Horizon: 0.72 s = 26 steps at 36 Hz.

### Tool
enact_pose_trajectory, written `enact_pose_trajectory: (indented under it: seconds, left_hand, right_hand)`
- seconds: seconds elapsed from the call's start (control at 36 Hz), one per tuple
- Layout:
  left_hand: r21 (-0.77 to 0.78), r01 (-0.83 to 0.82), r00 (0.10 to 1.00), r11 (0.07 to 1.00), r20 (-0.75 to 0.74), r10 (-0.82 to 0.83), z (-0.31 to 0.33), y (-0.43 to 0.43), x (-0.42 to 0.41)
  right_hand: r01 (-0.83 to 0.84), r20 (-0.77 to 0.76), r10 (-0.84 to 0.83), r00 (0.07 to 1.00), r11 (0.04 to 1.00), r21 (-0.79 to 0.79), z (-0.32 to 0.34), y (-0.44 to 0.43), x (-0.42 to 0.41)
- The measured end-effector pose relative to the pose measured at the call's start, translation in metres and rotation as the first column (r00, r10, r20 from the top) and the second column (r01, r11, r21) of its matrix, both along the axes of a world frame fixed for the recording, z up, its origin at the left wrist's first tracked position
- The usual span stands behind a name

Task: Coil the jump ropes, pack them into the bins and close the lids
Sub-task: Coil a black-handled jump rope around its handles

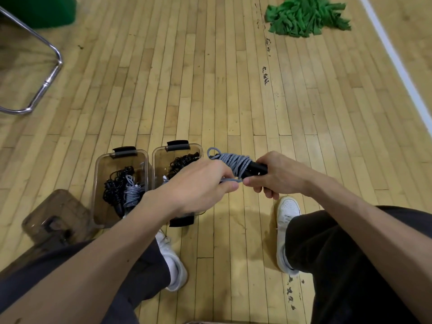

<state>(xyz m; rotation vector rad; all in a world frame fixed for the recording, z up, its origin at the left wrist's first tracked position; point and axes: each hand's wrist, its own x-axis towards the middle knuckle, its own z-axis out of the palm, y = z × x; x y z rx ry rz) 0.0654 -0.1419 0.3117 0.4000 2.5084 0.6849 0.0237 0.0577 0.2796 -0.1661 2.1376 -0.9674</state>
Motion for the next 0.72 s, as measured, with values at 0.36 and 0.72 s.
enact_pose_trajectory:
  seconds: [0.36,0.72]
  left_hand:
    - [-0.063,0.195,0.955,0.979,-0.213,-0.204,0.001,-0.006,-0.006]
    - [0.132,0.123,0.989,0.984,-0.097,-0.111,-0.002,-0.007,-0.011]
  right_hand:
    - [-0.225,0.278,0.228,0.933,0.973,-0.043,0.001,-0.005,0.01]
    - [-0.387,0.327,0.408,0.852,0.913,-0.131,0.015,-0.009,0.018]
